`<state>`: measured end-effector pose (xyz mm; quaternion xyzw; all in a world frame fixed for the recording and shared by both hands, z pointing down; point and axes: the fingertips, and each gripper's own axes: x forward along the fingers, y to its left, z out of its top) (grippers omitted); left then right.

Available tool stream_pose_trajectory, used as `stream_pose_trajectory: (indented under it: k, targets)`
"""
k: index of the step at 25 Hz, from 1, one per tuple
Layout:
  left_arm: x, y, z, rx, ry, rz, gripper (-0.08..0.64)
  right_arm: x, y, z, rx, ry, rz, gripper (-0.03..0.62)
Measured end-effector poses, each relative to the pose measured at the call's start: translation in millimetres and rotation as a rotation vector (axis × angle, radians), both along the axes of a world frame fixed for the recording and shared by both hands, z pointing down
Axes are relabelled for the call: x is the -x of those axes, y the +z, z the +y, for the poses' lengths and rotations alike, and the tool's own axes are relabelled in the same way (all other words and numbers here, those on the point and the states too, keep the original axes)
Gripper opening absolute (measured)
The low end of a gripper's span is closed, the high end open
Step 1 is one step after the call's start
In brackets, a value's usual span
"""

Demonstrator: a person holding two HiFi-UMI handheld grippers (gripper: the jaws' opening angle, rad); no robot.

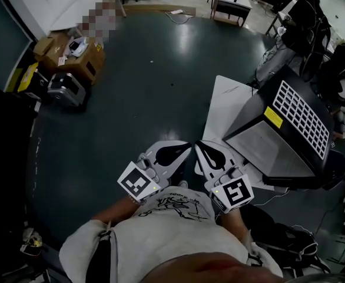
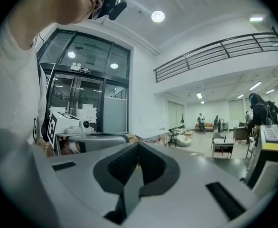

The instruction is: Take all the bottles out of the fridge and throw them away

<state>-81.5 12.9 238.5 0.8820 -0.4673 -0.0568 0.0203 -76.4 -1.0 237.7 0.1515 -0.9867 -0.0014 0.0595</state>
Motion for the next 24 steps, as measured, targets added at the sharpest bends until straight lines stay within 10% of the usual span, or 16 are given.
stream_pose_trajectory:
  k: [24]
  targets:
    - [1.3,-5.5,-0.9,-0.008,-0.007,-0.01,0.008,-0.2,-6.8,-3.8,-0.017,0.013,-0.011,0.009]
